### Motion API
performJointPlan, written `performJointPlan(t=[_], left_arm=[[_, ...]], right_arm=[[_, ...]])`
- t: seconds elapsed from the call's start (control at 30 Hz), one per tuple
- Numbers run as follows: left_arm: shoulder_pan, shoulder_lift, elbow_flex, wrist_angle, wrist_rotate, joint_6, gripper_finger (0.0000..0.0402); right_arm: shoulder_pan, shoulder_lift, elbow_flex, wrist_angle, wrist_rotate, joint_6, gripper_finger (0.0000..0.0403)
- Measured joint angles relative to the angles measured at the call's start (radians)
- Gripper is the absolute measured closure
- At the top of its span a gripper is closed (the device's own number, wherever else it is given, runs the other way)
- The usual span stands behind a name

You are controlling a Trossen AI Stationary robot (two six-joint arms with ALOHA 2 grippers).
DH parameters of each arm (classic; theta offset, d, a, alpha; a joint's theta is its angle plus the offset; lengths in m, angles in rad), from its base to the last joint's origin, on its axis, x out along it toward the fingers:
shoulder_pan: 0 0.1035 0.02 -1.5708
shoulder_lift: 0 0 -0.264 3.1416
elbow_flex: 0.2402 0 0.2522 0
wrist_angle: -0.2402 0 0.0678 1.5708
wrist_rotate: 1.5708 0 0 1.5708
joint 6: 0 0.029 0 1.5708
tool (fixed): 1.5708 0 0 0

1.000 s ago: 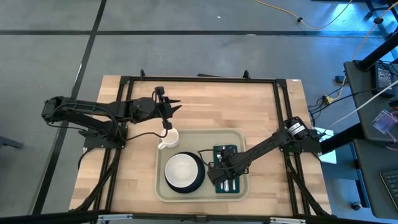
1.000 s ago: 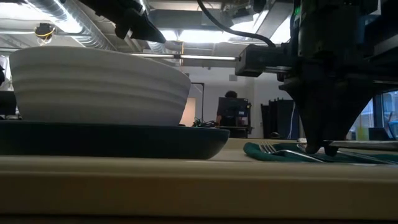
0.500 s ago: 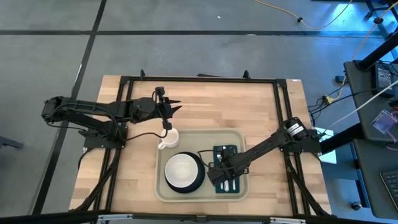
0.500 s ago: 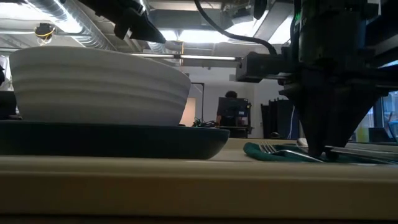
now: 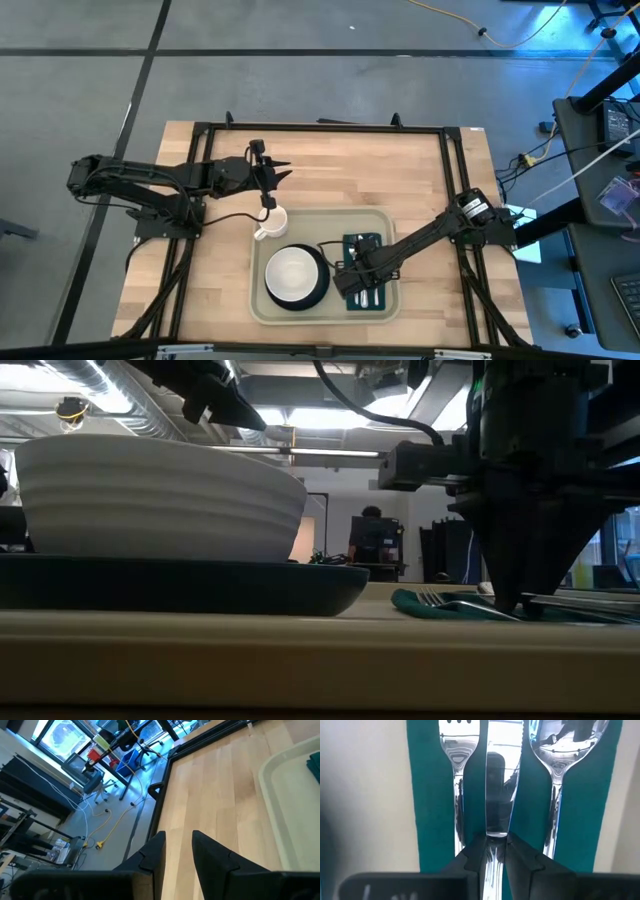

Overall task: Set up tray
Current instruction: Put the silver knife on the green napkin between the silver fork and spoon

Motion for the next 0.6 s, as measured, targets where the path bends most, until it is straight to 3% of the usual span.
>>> performJointPlan(t=[0.6], left_arm=[[0.000,0.000,0.000,-0.001,0.000,-0.007,0.0313]], right_arm=[[0.000,0.000,0.000,0.002,-0.002,-0.010,0.0335]])
